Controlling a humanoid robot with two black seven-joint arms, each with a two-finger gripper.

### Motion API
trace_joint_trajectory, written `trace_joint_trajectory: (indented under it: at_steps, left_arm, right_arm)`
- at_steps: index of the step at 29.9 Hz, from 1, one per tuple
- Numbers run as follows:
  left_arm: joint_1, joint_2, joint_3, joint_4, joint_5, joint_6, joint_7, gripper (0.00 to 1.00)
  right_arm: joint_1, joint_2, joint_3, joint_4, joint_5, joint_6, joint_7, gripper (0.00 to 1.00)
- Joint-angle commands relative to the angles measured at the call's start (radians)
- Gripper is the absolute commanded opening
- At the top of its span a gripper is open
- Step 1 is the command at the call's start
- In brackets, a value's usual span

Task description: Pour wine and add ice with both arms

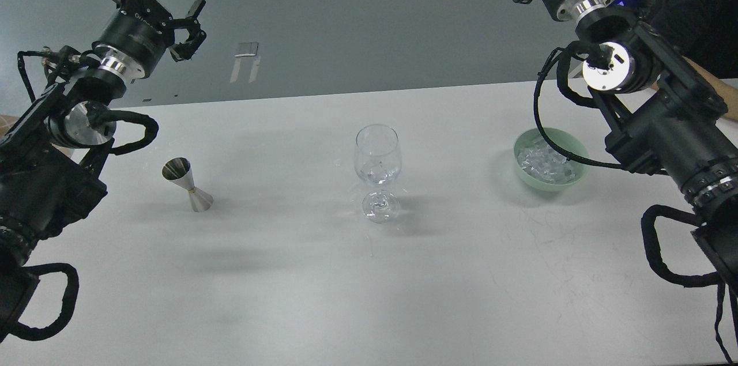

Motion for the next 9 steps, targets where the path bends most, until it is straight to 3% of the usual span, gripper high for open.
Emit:
trace_joint_trajectory:
  at_steps: [1,9]
  left_arm:
    - [0.004,0.008,0.004,-0.003,0.001,0.000,0.002,0.98]
    - [0.007,-0.004,-0.003,-0.002,0.000,0.000,0.001,0.98]
  right_arm:
    - [-0.002,0.007,-0.003,-0.005,0.002,0.052,0.000,1.00]
    - [0.035,0.048,-0.001,-0.083,-0.003,0.056,0.000,1.00]
